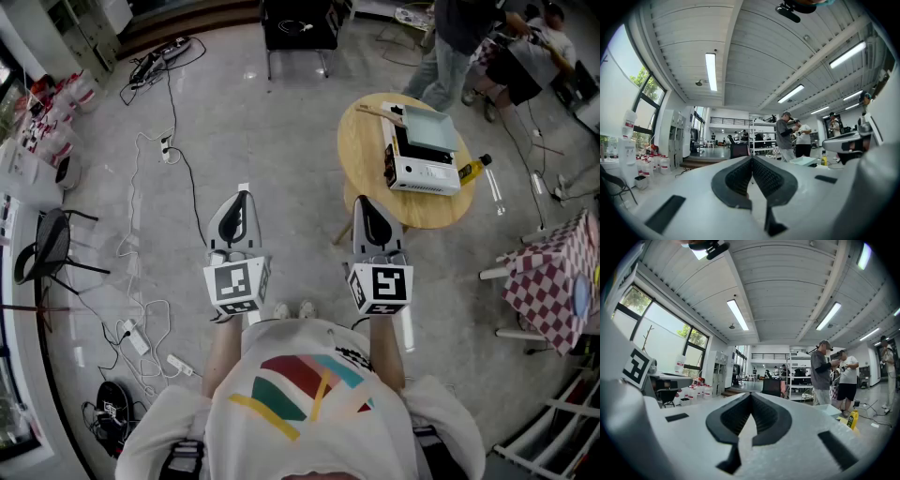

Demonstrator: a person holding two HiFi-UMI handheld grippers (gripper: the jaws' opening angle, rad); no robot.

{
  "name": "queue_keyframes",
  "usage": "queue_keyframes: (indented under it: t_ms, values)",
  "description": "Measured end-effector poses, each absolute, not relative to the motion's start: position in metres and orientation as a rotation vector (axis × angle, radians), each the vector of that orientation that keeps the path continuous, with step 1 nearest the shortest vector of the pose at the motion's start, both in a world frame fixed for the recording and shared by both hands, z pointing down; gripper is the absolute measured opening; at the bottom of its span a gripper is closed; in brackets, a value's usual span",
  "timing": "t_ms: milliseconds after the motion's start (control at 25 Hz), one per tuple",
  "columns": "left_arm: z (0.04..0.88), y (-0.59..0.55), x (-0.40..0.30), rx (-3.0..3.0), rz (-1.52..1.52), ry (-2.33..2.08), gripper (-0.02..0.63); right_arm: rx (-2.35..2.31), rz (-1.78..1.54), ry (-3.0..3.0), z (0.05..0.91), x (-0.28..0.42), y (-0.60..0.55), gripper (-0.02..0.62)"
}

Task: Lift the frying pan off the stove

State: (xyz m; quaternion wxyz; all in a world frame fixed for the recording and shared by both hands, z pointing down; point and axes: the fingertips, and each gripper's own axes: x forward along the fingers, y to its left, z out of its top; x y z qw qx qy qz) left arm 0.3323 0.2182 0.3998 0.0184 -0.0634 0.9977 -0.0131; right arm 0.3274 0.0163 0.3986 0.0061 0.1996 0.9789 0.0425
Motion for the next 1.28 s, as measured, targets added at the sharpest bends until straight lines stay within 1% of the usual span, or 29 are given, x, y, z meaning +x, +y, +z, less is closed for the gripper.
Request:
queue_keyframes:
  t_ms: [480, 840, 1040, 1280]
  values:
    - [0.378, 0.205, 0.328, -0.171, -0.055, 3.053, 0.006, 0.724, 0.114, 3.012, 0.392, 0.324, 0.014, -0.002]
    - [0.387, 0.193, 0.322, -0.112, -0.021, 3.04, 0.006, 0.824, 0.155, 2.98, 0.406, 0.313, 0.015, -0.002]
    - [0.394, 0.192, 0.307, -0.085, 0.009, 3.047, 0.006, 0.888, 0.187, 2.98, 0.411, 0.301, 0.017, -0.002]
    - [0.398, 0.184, 0.27, -0.13, 0.0, 3.022, 0.007, 0.854, 0.193, 2.994, 0.419, 0.268, 0.009, -0.002]
